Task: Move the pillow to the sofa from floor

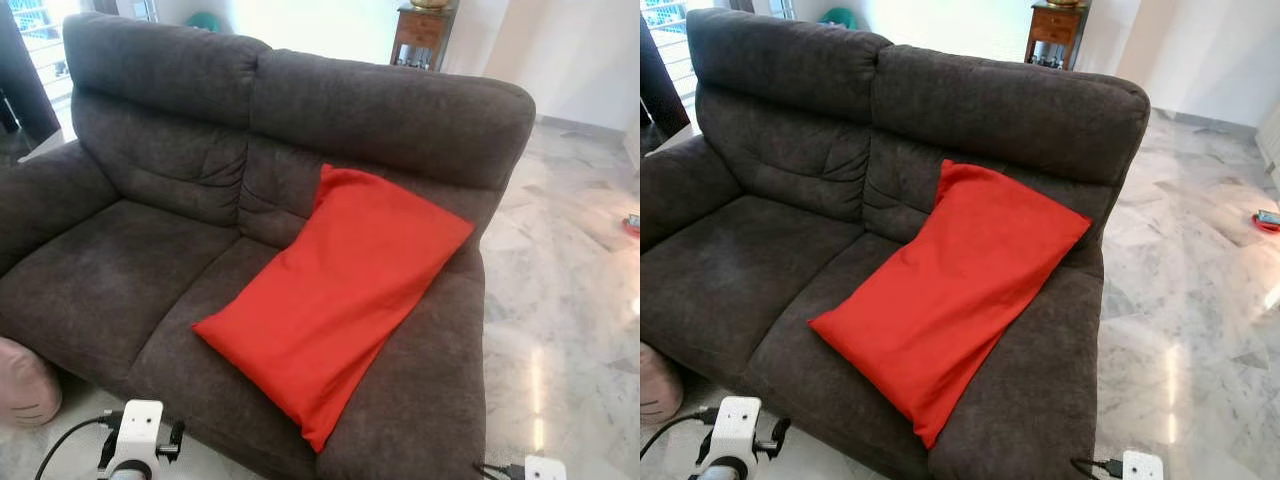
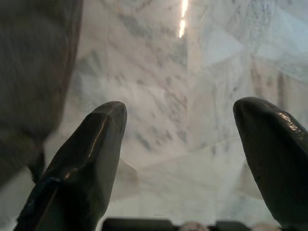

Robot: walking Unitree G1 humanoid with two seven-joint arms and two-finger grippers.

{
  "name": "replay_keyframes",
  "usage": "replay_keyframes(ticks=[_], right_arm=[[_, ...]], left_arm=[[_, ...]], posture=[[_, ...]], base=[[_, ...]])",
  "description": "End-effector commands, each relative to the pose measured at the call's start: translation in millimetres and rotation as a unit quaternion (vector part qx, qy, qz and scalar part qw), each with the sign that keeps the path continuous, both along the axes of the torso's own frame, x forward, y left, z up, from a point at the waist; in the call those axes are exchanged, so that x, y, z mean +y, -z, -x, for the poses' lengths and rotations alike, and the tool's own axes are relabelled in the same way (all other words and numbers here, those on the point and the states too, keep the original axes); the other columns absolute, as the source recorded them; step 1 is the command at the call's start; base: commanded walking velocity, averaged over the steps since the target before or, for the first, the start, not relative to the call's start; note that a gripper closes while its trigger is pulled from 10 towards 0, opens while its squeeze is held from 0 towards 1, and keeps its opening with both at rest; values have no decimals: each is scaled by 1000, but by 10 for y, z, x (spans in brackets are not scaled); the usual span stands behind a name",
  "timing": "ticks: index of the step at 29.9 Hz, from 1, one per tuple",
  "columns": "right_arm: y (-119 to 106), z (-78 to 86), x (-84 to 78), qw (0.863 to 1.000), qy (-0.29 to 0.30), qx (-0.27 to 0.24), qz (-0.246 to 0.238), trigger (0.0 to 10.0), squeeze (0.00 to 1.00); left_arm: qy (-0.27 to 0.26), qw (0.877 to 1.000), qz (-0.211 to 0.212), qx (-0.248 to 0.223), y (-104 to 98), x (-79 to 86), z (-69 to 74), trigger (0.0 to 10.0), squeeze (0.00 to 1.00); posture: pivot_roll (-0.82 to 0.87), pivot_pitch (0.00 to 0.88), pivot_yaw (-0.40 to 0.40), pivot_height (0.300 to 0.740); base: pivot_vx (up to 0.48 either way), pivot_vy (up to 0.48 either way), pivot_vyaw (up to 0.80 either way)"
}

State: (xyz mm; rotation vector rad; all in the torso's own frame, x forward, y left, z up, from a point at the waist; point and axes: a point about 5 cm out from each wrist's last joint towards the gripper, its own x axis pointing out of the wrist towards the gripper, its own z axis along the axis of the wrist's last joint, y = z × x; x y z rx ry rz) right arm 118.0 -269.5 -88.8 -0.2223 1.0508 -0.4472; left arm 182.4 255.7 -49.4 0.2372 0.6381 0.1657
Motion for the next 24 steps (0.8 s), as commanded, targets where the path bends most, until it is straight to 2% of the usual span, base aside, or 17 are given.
replay_keyframes(ticks=[1,5,6,8,16,19,20,22,23,24], right_arm=[[5,48,-38,1000,-12,20,12,10000,0],[107,311,18,996,-25,87,-15,10000,0],[107,311,18,996,-25,87,-15,10000,0],[142,426,44,994,-24,107,-27,10000,0],[166,525,56,990,-33,137,-29,10000,0],[167,536,53,991,-20,131,-35,10000,0],[166,517,63,993,-4,113,-45,10000,0],[164,473,86,993,47,72,-76,10000,0],[164,450,100,989,97,45,-104,10000,0],[164,447,101,988,104,42,-107,10000,0]], left_arm=[[9,1000,-8,13,37,9,44,10000,0],[4,999,-8,44,132,20,171,10000,0],[4,999,-8,44,132,20,171,10000,0],[-4,999,-5,50,157,27,198,10000,0],[0,997,6,77,228,-24,255,10000,0],[4,996,6,85,244,-47,261,10000,0],[4,996,7,86,249,-55,264,10000,0],[4,996,10,89,257,-61,271,10000,0],[4,996,11,92,265,-68,280,10000,0],[4,996,11,94,269,-70,285,10000,0]], posture=[[149,0,-54,740],[169,0,-63,740],[169,0,-63,740],[175,0,-69,740],[162,0,-65,740],[161,0,-63,740],[159,0,-61,740],[158,0,-55,740],[156,0,-50,740],[155,0,-48,740]], base=[[0,0,0],[0,0,0],[0,0,0],[0,0,0],[0,0,0],[0,0,0],[0,0,0],[0,0,0],[0,0,0],[0,0,0]])
